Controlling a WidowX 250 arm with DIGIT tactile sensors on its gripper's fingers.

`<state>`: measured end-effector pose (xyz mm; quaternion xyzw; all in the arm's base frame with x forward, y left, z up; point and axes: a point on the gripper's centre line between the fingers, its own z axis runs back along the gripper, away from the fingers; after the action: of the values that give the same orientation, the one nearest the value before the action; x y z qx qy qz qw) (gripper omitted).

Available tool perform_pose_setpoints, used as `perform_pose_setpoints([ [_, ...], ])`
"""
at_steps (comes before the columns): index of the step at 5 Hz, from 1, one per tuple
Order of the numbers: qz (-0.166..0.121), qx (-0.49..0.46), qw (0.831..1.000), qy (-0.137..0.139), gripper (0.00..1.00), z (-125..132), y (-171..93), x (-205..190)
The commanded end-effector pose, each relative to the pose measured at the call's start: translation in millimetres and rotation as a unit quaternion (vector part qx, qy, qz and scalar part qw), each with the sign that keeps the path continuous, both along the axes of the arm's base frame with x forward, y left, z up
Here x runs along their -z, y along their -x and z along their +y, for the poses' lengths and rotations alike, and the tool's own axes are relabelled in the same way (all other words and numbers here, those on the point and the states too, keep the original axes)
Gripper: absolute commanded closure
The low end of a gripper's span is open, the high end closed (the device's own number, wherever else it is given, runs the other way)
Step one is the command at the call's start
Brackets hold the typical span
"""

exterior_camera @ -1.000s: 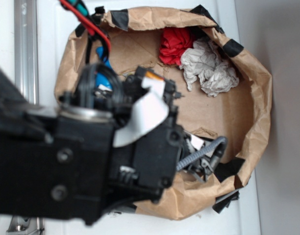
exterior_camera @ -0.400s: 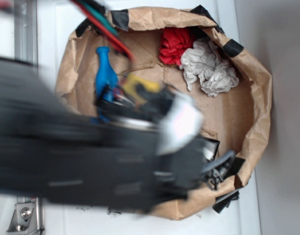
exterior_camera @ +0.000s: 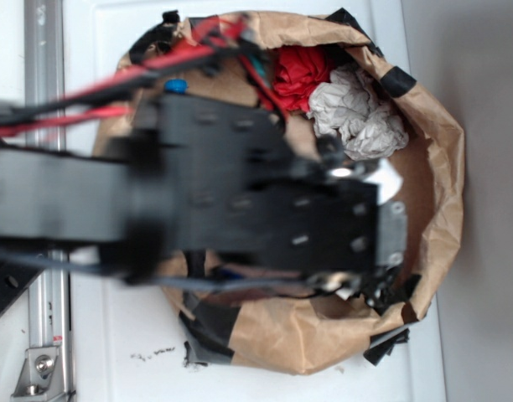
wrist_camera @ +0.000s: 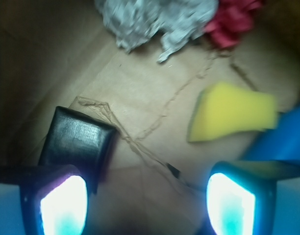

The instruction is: Grab the black box.

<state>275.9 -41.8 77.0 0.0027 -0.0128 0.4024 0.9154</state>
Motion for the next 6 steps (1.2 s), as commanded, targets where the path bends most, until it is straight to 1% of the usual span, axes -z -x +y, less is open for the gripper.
perform_pose_setpoints([
  [1, -0.028, -0.020, 0.999, -0.010, 0.00, -9.1, -34.6, 9.1],
  [2, -0.033, -0.029, 0.999, -0.019, 0.00, -21.7, -39.0, 0.5],
  [3, -0.022, -0.029, 0.997, -0.067, 0.00, -31.3, -49.3, 31.0],
  [4, -0.008, -0.012, 0.997, -0.080, 0.00, -46.3, -34.3, 48.4],
  [5, 0.000, -0.001, 0.996, -0.089, 0.00, -44.0, -14.8, 68.1],
  [6, -0.005, 0.024, 0.997, -0.068, 0.00, -32.9, 5.3, 56.6],
])
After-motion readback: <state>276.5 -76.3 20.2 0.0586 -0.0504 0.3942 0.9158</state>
